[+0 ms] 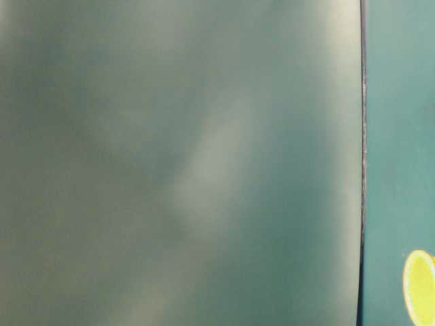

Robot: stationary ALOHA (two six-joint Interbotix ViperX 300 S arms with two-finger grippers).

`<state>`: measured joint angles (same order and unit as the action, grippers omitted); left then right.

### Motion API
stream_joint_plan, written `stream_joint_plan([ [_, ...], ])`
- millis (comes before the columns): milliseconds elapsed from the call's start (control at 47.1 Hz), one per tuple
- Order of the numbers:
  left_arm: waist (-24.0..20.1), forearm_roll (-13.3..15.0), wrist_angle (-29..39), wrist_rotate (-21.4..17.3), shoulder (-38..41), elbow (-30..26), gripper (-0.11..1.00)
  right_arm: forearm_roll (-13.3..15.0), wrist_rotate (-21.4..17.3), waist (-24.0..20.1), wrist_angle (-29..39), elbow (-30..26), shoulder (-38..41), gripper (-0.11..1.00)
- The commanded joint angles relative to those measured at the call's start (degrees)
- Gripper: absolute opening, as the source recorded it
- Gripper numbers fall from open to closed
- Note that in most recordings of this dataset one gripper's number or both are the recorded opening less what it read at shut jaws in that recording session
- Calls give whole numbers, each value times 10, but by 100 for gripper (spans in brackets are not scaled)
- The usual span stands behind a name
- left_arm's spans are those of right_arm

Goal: Move the block to the right with right arm.

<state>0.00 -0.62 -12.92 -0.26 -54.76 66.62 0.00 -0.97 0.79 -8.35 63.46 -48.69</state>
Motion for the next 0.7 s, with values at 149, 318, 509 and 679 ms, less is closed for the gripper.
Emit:
stream_joint_plan([
  [149,-1,-1,-4,0,4,-16,0,-1,-1,9,6,-45,41,43],
  [318,-1,-1,-3,0,4,-16,0,-1,-1,10,17,-60,76,46],
  [509,-1,-1,-3,0,4,-16,0,-1,0,13,37,-77,118,53],
  [679,-1,-1,-3,0,4,-16,0,-1,0,24,51,-91,164,59],
])
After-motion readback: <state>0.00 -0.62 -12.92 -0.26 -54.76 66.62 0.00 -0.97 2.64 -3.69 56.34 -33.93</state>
